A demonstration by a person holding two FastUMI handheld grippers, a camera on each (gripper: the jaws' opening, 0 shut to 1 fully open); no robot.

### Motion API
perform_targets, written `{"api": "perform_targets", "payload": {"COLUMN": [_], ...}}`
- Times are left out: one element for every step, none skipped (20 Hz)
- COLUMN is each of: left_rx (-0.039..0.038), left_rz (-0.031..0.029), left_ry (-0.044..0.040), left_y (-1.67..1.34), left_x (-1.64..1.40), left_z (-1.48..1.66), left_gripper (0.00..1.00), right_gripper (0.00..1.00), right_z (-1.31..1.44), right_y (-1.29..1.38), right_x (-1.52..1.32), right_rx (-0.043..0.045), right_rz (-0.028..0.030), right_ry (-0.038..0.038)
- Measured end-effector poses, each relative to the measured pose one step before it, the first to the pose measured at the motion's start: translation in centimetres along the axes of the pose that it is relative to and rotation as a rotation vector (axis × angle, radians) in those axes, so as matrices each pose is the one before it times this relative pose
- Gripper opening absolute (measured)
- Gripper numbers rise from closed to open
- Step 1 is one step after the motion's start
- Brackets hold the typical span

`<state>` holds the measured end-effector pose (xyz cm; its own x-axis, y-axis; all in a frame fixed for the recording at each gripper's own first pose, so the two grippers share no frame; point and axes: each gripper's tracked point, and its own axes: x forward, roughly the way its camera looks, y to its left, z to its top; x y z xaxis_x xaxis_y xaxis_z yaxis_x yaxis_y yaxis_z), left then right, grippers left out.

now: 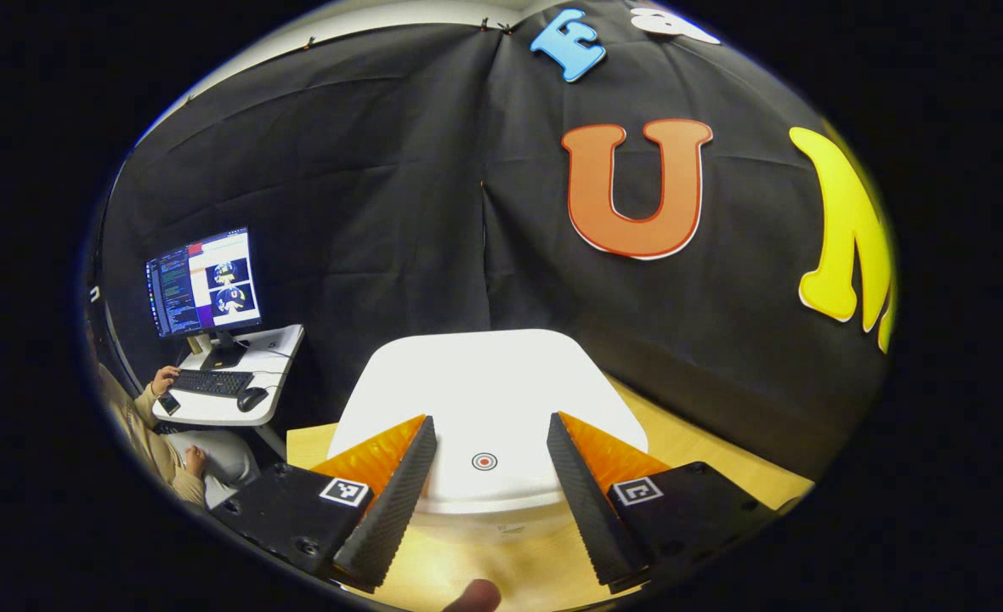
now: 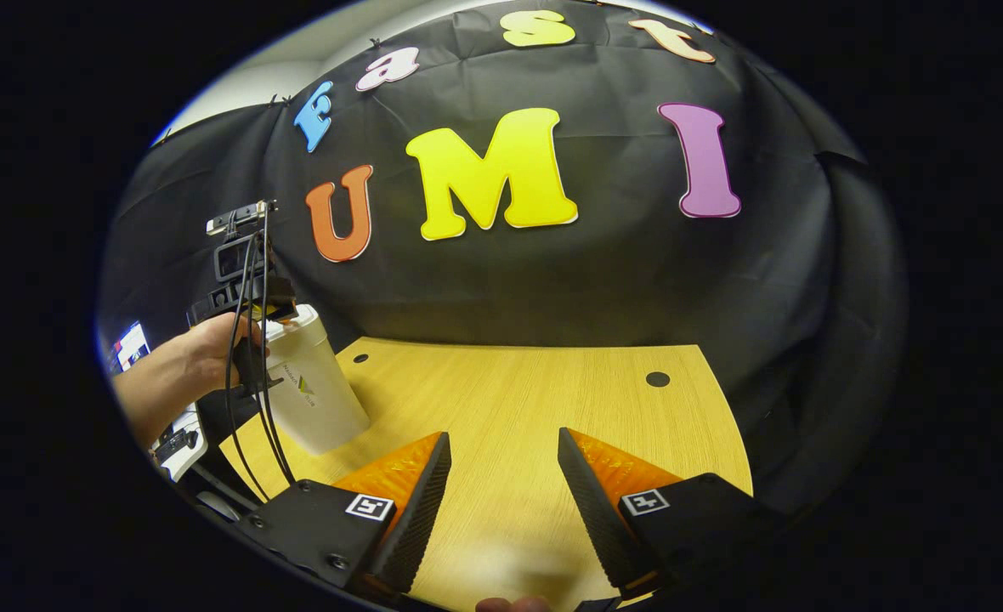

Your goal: Press the lid of the desktop garbage bin to open it, pick up the crumpled paper on the desktop and throw it into the bin, then pick up the pop can on the desktop and drop it into the bin, and finally close the garbage bin lid.

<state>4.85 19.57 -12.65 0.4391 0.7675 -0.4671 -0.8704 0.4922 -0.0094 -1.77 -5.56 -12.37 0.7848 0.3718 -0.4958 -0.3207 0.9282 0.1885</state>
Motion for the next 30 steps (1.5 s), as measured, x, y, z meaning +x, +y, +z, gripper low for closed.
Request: {"api": "perform_targets", "payload": {"left_rx": [0.00644,0.02309,-0.00277,0.00052,0.01379,0.01577,-0.00549,-0.01391,-0.01169,0.0051,0.00673,0.00172,0.00701,0.01332,0.00585,-0.00032,0.00517,0.01156,0.01426,0.01345,0.00904,-0.00302,-0.01693,-0.01073,-0.00762,-0.0065,-0.01777,-0.02382,-0.01925,-0.01019], "left_rz": [-0.00255,-0.00384,-0.0044,-0.00195,0.0018,-0.0002,-0.00263,-0.002,-0.00428,-0.0128,-0.01833,-0.04234,-0.05178,-0.02811,-0.02686,-0.02999,-0.02972,-0.03313,-0.04076,-0.03994,-0.04444,-0.05368,-0.08295,-0.05692,-0.05823,-0.046,-0.04772,-0.04719,-0.03512,-0.02714], "left_ry": [-0.00002,0.00357,-0.02509,-0.01414,-0.01928,-0.0215,-0.00392,-0.01128,-0.01228,-0.01285,-0.00437,-0.00478,-0.0002,-0.00893,-0.02818,-0.03449,-0.04133,-0.0433,-0.03526,-0.02799,-0.02686,-0.02735,-0.0234,-0.01466,-0.01188,-0.00854,-0.00281,-0.00251,-0.00175,-0.00169], "left_y": [0.157,0.121,-0.018,-0.437,0.077,0.179,-0.021,-0.136,0.052,0.052,-0.305,-0.768,-0.873,-0.306,-0.456,-0.486,-0.441,-0.416,-0.589,-0.132,-0.446,-0.4,-0.549,-0.608,-0.815,-0.53,-0.56,-0.519,-0.388,-0.228], "left_x": [0.054,0.018,-0.101,-0.093,-0.097,-0.038,-0.076,-0.186,0.07,0.029,-0.237,0.005,0.27,-0.089,-0.581,-0.488,-0.471,-0.321,-0.118,-0.542,-0.56,-0.243,-0.778,-1.11,-0.936,-0.515,-0.419,-0.349,-0.29,-0.252], "left_z": [-0.103,-0.162,0.193,-0.125,0.054,0.267,0.107,-0.197,0.142,0.353,0.134,0.225,0.257,0.783,1.175,1.399,1.693,1.745,1.534,1.876,1.146,1.08,0.587,0.35,0.387,0.629,0.272,0.385,0.282,0.223], "left_gripper": [0.88,0.88,0.87,0.86,0.86,0.86,0.86,0.84,0.84,0.84,0.84,0.84,0.85,0.87,0.87,0.87,0.88,0.88,0.88,0.88,0.88,0.89,0.89,0.89,0.89,0.9,0.89,0.9,0.91,0.92], "right_gripper": [0.77,0.82,0.82,0.82,0.83,0.83,0.83,0.83,0.83,0.83,0.83,0.83,0.83,0.83,0.84,0.83,0.83,0.83,0.83,0.83,0.83,0.83,0.83,0.83,0.84,0.84,0.84,0.84,0.84,0.84], "right_z": [-0.214,-0.24,0.098,0.098,0.022,-1.232,0.117,0.245,0.382,0.66,0.59,0.596,0.592,0.428,0.422,0.353,0.578,0.708,0.775,0.774,0.983,1.231,0.871,0.608,0.587,0.633,0.608,0.505,0.582,0.47], "right_y": [0.27,0.324,0.603,0.745,0.524,-0.333,0.27,0.009,-0.118,0.131,0.226,0.111,0.126,0.482,0.354,0.179,0.158,-0.002,0.081,0.15,0.015,0.17,-0.02,-0.096,-0.004,0.14,0.062,0.145,-0.13,-0.108], "right_x": [0.103,0.133,-0.002,0.024,-0.028,0.886,0.009,0.061,0.027,0.039,-0.028,-0.051,0.036,0.064,0.132,0.097,-0.012,0.139,0.065,0.001,-0.026,0.071,0.084,0.167,0.01,-0.046,-0.032,-0.128,-0.076,-0.085], "right_rx": [0.00243,-0.01211,-0.01494,-0.01552,-0.01485,-0.01093,-0.00651,-0.0077,-0.00904,-0.02073,-0.01972,-0.0196,-0.00759,-0.00121,-0.00057,-0.00251,-0.00052,0.00173,-0.00058,0.00061,0.00155,0.00727,0.00401,0.00192,-0.00102,-0.00035,-0.00145,-0.00046,-0.00563,-0.00777], "right_rz": [0.00343,0.00441,0.01845,0.01684,0.01375,0.00772,0.00507,-0.00249,-0.00678,-0.00215,-0.00204,-0.00836,-0.00378,0.00091,-0.00241,-0.00407,-0.00553,-0.00924,-0.01226,-0.01104,-0.01777,-0.02172,-0.0201,-0.01982,-0.01856,-0.01841,-0.01636,-0.01522,-0.02381,-0.02135], "right_ry": [0.00413,-0.00007,-0.00751,-0.00492,-0.00258,-0.00069,-0.00273,-0.00824,-0.01123,-0.02098,-0.01822,-0.02152,-0.01953,-0.01552,-0.00954,-0.01009,-0.01443,-0.01934,-0.01831,-0.02202,-0.02336,-0.03055,-0.0204,-0.01501,-0.01505,-0.01481,-0.01463,-0.01674,-0.01572,-0.01547]}}
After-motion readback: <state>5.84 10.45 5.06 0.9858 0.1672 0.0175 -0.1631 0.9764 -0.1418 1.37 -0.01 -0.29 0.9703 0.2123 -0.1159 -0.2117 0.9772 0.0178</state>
